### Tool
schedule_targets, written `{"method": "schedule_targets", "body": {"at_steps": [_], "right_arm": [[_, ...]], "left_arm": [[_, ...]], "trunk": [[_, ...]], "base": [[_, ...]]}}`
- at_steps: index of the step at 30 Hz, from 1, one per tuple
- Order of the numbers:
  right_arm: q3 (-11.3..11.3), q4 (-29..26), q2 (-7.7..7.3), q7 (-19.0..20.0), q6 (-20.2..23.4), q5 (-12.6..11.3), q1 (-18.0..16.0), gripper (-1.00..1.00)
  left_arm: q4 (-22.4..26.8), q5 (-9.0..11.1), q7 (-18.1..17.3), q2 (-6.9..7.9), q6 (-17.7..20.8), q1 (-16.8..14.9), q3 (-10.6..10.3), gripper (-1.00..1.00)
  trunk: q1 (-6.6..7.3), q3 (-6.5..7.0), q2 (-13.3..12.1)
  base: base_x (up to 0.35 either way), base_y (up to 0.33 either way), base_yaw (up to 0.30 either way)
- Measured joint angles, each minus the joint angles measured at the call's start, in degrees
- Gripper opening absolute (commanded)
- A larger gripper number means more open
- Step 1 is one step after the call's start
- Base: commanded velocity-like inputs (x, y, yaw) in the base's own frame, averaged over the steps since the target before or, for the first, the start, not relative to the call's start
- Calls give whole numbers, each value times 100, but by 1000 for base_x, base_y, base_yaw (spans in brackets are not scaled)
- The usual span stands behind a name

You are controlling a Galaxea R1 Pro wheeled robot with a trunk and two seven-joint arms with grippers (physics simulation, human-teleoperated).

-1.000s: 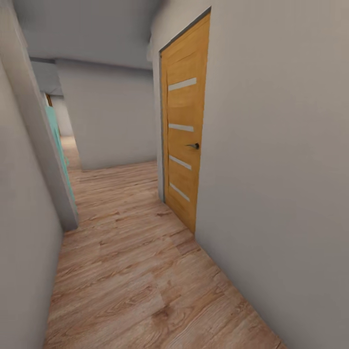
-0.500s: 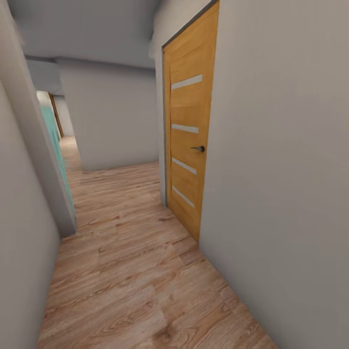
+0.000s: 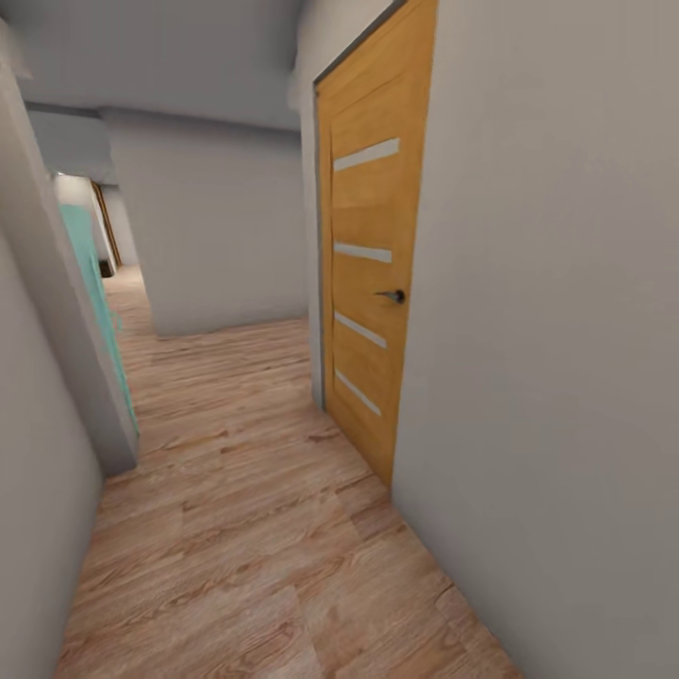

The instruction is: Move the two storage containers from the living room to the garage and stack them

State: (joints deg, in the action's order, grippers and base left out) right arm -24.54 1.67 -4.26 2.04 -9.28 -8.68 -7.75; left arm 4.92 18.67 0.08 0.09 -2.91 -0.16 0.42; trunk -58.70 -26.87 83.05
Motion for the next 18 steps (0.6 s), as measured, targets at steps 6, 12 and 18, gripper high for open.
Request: {"method": "schedule_targets", "body": {"at_steps": [6,12,18], "right_arm": [[11,0,-5,-12,-14,-10,0,100],[11,0,-13,-13,-18,8,0,100],[11,0,-7,-13,-19,6,0,100]], "left_arm": [[0,0,0,0,-1,0,0,100],[0,-2,0,1,1,0,0,100],[0,0,1,0,-1,0,0,100]], "trunk": [[0,0,0],[0,0,0],[0,0,0]], "base": [[321,0,227],[321,0,270],[321,0,274]]}}
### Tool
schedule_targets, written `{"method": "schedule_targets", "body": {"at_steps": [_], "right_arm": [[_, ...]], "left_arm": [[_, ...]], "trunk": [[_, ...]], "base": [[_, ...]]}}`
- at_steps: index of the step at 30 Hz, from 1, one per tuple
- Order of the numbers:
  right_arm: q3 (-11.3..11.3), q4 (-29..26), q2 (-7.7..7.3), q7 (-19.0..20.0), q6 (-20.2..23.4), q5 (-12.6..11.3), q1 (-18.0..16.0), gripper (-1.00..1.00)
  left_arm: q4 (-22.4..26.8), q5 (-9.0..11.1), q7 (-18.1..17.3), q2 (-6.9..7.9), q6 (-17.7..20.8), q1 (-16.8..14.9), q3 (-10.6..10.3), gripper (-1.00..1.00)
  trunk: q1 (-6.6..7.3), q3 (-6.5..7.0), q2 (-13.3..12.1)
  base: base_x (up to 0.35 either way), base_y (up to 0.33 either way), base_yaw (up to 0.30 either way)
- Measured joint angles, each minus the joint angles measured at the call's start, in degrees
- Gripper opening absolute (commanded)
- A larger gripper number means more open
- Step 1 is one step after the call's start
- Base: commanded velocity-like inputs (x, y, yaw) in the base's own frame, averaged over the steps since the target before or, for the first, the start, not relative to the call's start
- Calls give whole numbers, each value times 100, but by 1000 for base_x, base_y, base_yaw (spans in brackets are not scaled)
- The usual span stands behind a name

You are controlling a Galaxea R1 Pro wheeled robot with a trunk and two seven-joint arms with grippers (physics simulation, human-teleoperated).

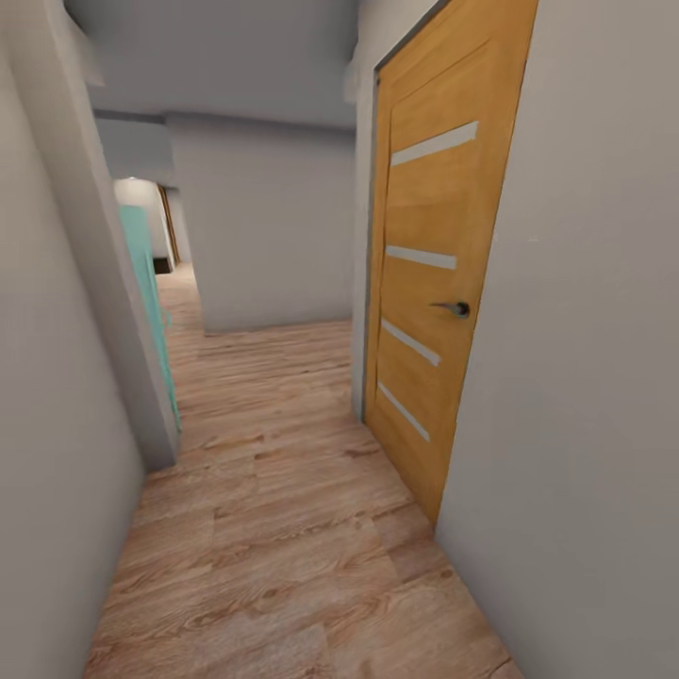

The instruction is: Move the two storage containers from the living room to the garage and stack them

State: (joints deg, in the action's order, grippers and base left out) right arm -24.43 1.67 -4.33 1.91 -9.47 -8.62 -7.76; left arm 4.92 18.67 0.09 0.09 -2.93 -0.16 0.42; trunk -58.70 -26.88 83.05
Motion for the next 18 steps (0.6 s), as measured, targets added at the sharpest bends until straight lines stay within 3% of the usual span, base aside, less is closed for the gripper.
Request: {"method": "schedule_targets", "body": {"at_steps": [18], "right_arm": [[2,0,-2,6,5,-34,0,100]], "left_arm": [[0,0,2,7,-3,0,0,100]], "trunk": [[0,0,0]], "base": [[321,0,254]]}}
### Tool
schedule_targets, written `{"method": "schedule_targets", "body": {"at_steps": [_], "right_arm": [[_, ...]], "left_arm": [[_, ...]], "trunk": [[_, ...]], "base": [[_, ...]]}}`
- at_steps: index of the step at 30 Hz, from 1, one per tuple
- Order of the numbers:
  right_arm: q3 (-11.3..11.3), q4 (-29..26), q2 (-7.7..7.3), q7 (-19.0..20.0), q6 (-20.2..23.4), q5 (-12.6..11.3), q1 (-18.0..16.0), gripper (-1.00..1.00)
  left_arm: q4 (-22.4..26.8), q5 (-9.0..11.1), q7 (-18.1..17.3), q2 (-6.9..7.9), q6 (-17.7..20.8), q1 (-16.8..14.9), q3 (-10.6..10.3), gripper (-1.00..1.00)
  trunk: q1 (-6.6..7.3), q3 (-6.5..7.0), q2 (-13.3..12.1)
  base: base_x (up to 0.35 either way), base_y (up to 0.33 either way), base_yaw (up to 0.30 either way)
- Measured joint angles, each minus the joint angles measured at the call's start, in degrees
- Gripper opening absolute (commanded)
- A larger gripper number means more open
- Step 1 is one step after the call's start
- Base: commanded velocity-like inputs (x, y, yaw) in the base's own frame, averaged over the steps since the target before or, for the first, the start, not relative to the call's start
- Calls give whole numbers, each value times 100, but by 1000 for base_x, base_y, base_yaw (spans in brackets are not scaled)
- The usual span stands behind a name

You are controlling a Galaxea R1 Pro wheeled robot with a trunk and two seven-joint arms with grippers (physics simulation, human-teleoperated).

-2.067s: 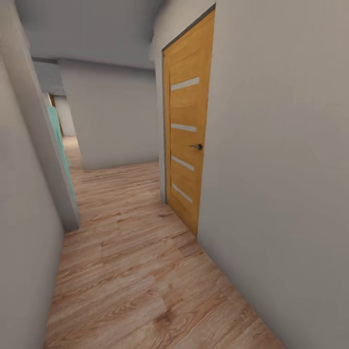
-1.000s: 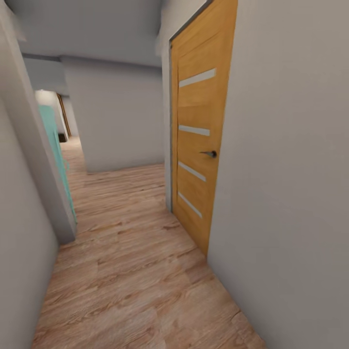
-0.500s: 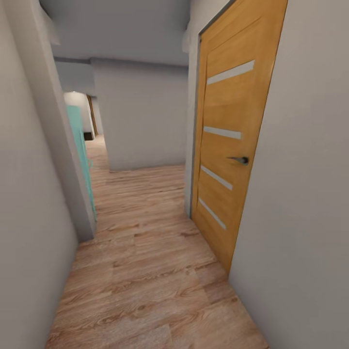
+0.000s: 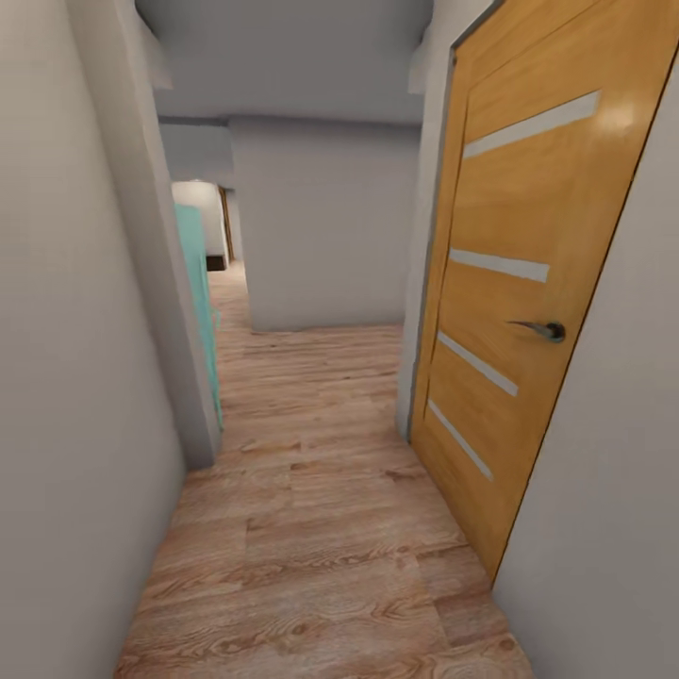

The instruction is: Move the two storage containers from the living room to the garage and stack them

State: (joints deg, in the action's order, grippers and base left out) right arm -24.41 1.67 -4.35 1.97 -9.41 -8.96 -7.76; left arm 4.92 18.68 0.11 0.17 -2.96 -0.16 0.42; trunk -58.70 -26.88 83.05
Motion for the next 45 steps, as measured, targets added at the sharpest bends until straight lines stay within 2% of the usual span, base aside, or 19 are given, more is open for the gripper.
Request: {"method": "schedule_targets", "body": {"at_steps": [9,29,39,45], "right_arm": [[-69,0,-5,-2,-6,64,0,100],[-63,0,11,-6,17,59,0,100],[-71,0,6,-6,11,63,0,100],[-44,0,-6,-5,-4,60,0,100]], "left_arm": [[0,0,-1,-3,0,0,0,100],[-9,-4,-3,-7,3,0,0,100],[-9,0,-3,-2,4,0,0,100],[-9,0,-3,-5,9,0,0,100]], "trunk": [[0,0,0],[0,0,0],[0,0,0],[0,0,0]], "base": [[321,0,21],[321,0,1],[321,0,214],[321,-50,54]]}}
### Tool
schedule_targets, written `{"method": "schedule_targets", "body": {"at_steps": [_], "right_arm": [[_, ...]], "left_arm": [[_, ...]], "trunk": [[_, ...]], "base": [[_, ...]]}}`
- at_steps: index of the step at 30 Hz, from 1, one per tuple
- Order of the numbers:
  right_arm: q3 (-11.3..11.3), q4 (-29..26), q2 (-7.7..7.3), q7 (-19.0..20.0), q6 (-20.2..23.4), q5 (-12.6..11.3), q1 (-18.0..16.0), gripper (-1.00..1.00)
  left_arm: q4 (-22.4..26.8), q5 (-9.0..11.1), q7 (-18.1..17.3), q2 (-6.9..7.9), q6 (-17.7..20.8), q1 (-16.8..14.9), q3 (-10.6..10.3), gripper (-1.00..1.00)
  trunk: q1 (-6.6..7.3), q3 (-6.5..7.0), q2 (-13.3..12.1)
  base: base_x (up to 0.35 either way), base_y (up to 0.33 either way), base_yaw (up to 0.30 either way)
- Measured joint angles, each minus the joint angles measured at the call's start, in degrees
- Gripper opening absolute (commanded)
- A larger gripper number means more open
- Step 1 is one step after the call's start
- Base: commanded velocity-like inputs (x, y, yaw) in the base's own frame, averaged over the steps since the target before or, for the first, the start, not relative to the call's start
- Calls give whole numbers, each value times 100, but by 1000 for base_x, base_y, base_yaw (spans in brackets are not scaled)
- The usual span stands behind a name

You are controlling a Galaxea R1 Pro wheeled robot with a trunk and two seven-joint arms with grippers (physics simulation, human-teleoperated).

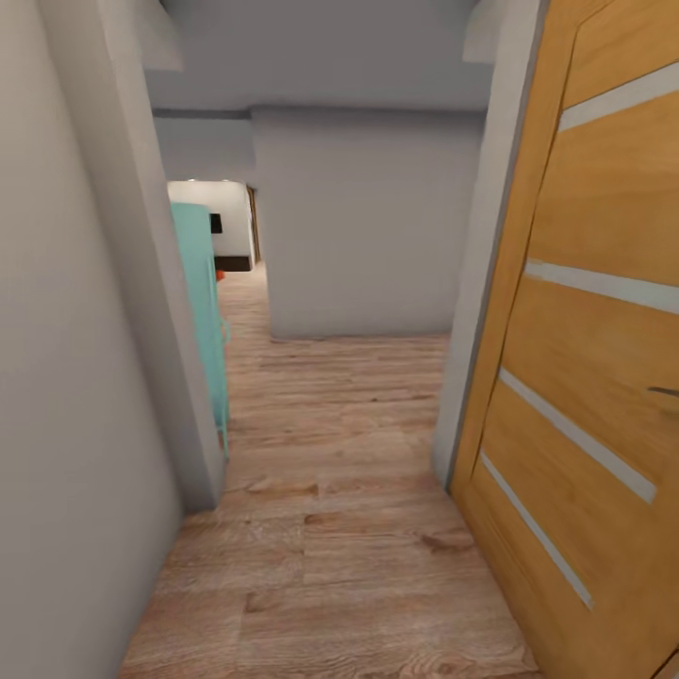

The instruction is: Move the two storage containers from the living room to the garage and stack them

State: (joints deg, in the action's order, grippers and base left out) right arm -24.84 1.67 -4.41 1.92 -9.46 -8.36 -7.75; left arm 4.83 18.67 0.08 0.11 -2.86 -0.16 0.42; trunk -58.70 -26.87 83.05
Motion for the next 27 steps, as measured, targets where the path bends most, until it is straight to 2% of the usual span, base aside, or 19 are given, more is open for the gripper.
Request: {"method": "schedule_targets", "body": {"at_steps": [19,27], "right_arm": [[-26,0,7,2,10,-7,0,100],[-37,0,9,-1,15,15,0,100]], "left_arm": [[0,6,0,22,60,0,0,100],[0,8,0,24,62,0,0,100]], "trunk": [[0,0,0],[0,0,0]], "base": [[302,-179,4],[299,-151,207]]}}
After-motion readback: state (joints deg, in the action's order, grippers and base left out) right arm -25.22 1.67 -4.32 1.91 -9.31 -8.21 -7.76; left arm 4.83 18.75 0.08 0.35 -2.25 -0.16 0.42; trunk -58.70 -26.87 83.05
